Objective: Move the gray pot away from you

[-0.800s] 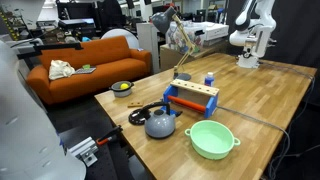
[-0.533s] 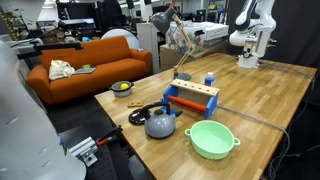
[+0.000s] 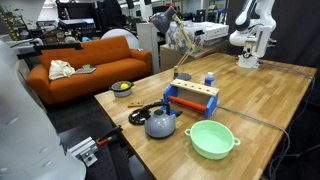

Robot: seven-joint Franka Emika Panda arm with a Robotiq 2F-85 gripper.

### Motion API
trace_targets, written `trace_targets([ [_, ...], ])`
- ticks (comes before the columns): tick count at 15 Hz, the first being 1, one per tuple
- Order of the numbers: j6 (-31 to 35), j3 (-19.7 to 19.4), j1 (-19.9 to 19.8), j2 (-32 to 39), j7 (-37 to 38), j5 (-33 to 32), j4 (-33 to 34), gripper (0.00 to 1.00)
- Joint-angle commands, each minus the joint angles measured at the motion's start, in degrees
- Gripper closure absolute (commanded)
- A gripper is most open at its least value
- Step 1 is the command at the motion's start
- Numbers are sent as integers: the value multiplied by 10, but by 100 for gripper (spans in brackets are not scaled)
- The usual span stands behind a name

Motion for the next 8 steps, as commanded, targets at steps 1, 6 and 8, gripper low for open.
trace_targets([
  [1,-1,3,-1,3,11,-4,2,0],
  [6,16,47,14,29,47,-3,16,0],
  [8,31,78,24,42,69,-12,19,0],
])
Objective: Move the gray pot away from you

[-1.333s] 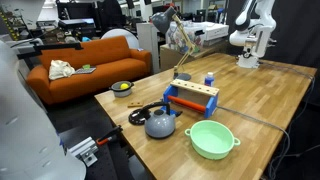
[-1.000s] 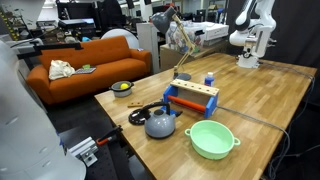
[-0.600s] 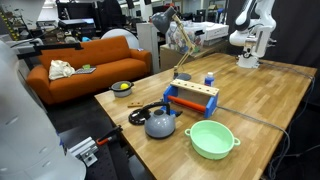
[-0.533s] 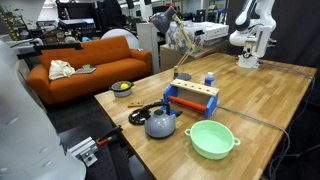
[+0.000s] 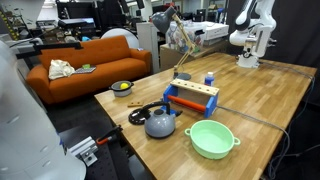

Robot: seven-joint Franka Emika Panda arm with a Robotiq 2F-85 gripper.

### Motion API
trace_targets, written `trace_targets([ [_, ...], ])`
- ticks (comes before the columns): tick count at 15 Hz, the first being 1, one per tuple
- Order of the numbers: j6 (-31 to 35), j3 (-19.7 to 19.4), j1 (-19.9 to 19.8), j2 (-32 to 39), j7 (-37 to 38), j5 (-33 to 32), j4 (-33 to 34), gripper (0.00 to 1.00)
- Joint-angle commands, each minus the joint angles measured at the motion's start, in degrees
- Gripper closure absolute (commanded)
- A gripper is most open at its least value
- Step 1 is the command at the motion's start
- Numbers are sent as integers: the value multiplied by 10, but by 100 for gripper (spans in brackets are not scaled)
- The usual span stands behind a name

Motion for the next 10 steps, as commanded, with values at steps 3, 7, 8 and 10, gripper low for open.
trace_targets([
  [3,51,72,20,45,60,-30,19,0],
  [7,50,77,34,46,74,-29,13,0],
  [8,51,76,33,47,74,-30,14,0],
  [10,51,74,33,47,74,-30,15,0],
])
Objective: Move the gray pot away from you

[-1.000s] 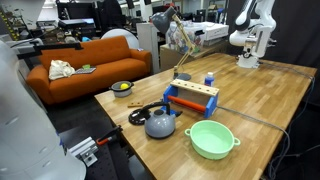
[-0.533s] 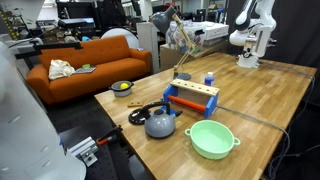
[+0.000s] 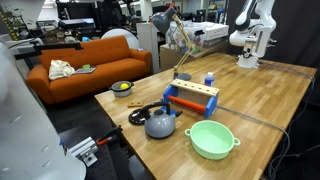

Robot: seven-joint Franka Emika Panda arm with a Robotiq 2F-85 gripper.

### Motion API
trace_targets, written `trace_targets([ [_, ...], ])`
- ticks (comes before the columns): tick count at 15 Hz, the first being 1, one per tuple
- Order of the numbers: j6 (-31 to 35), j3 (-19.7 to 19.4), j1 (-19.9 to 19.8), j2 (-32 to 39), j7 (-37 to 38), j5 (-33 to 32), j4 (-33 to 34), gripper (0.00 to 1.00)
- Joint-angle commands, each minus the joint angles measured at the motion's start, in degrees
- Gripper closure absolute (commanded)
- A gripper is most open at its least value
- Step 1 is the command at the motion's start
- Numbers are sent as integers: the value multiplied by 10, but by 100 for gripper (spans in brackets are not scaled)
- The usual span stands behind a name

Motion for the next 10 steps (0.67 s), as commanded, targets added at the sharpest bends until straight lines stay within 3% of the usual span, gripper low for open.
trace_targets([
  [1,-2,-8,11,3,6,-7,2,0],
  [4,9,-10,17,12,6,7,0,0],
  [7,42,-19,54,56,-29,73,1,0],
  [10,63,-10,74,107,-43,94,6,0],
])
